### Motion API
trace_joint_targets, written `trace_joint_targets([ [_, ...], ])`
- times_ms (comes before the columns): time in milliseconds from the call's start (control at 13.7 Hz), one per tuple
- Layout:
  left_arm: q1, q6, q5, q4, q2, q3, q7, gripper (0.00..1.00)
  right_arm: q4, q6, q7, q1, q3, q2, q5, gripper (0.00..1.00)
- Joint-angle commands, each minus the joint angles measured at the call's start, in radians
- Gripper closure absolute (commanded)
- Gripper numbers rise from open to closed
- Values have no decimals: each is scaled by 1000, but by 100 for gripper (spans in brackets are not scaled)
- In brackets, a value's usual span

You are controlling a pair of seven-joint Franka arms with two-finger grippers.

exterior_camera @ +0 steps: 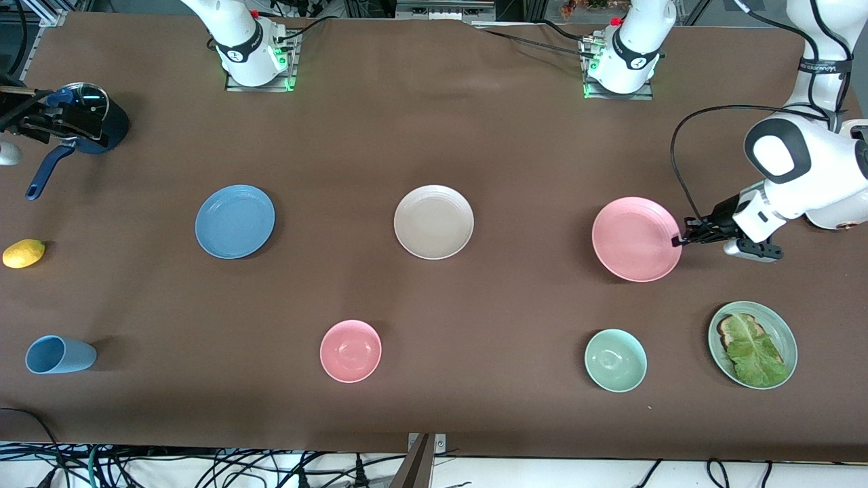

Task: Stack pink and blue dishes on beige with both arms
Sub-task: 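Carry the pink plate with the left gripper onto the beige plate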

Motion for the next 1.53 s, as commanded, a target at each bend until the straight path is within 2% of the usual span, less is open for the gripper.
trace_joint_targets([
  [0, -80, -16, -16, -8, -37, 5, -138, 100, -3, -6, -15, -9, 1, -5, 16, 0],
  [728, -367, 22, -18, 52, -28, 5, -577, 100, -7, -6, -15, -10, -6, -5, 16, 0],
  [1457, -683, 233, -18, 6, -19, 10, -962, 100, -7, -14, -15, -9, -6, -6, 16, 0],
])
